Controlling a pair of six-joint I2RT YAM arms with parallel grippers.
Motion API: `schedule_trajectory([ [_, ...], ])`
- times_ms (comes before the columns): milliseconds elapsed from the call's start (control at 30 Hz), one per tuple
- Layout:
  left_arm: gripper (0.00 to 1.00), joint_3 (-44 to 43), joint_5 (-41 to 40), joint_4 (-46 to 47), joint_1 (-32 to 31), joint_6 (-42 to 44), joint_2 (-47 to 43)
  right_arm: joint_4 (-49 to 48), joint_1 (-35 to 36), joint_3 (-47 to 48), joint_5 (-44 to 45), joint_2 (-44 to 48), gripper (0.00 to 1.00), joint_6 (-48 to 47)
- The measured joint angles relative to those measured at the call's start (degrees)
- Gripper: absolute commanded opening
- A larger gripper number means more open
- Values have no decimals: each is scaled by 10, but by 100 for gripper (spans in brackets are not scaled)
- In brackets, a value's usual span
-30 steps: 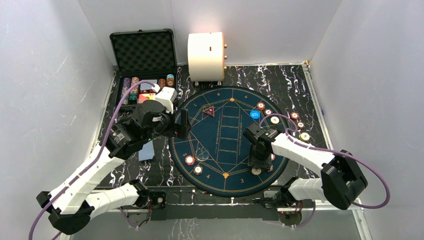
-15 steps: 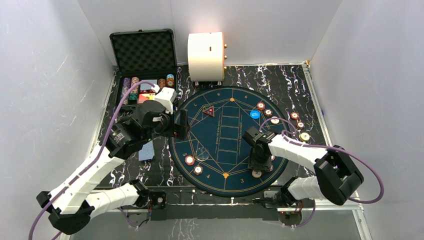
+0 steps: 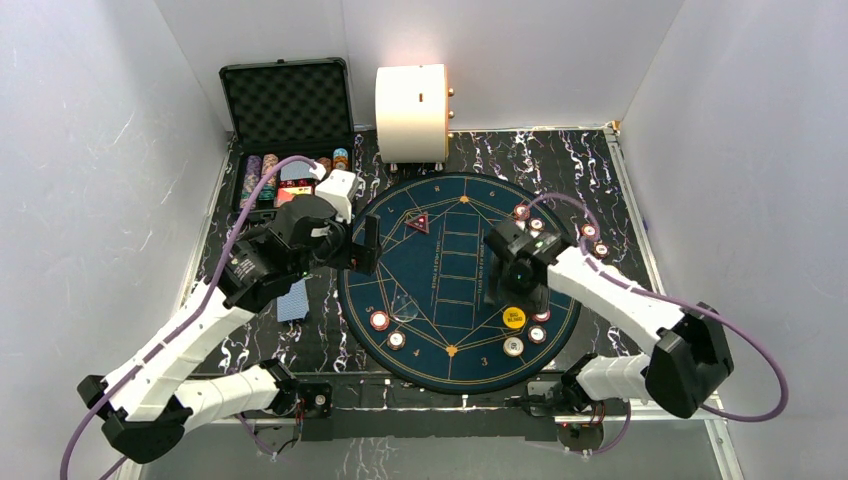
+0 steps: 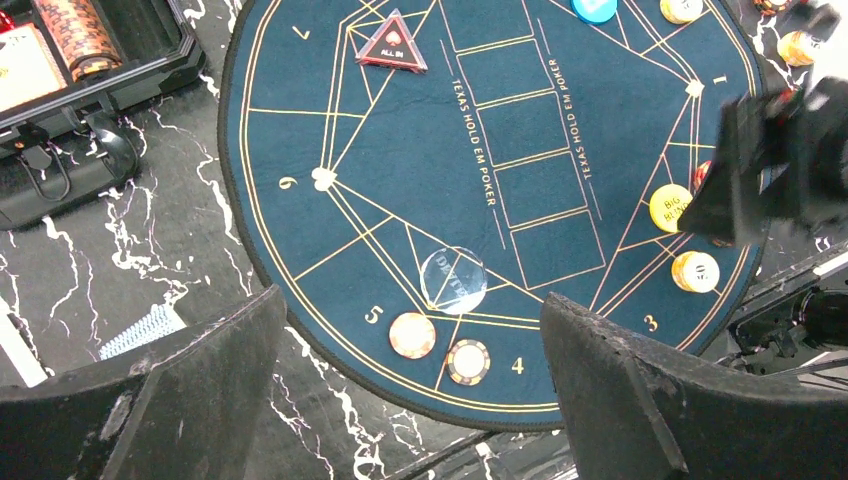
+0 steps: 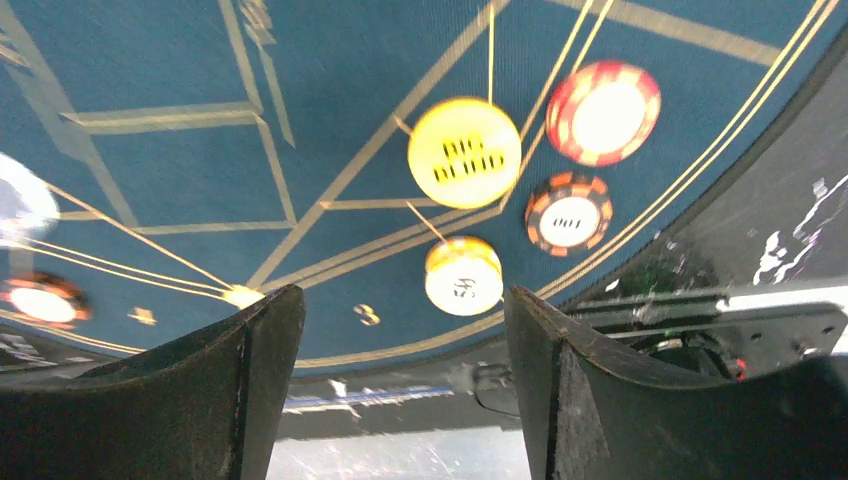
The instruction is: Distribute texas hold em gaming equipment
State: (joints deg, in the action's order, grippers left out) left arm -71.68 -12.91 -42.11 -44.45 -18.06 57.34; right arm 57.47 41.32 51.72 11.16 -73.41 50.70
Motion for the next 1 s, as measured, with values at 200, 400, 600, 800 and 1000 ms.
schedule_trajectory([
  [200, 98, -1, -2, 10, 0, 10, 5, -8, -183, 113, 31, 1, 81, -111],
  [400, 98, 1, 4, 28, 1, 17, 17, -82, -456, 112, 8, -63, 80, -219],
  [600, 99, 22, 12, 49, 4, 26, 18, -154, -576, 83, -21, -131, 80, -268],
  [800, 98, 48, 26, 62, 5, 27, 18, -185, -622, 73, -24, -166, 80, -290],
  [1000, 98, 56, 16, 63, 4, 35, 17, -213, -635, 73, -27, -194, 78, -298],
])
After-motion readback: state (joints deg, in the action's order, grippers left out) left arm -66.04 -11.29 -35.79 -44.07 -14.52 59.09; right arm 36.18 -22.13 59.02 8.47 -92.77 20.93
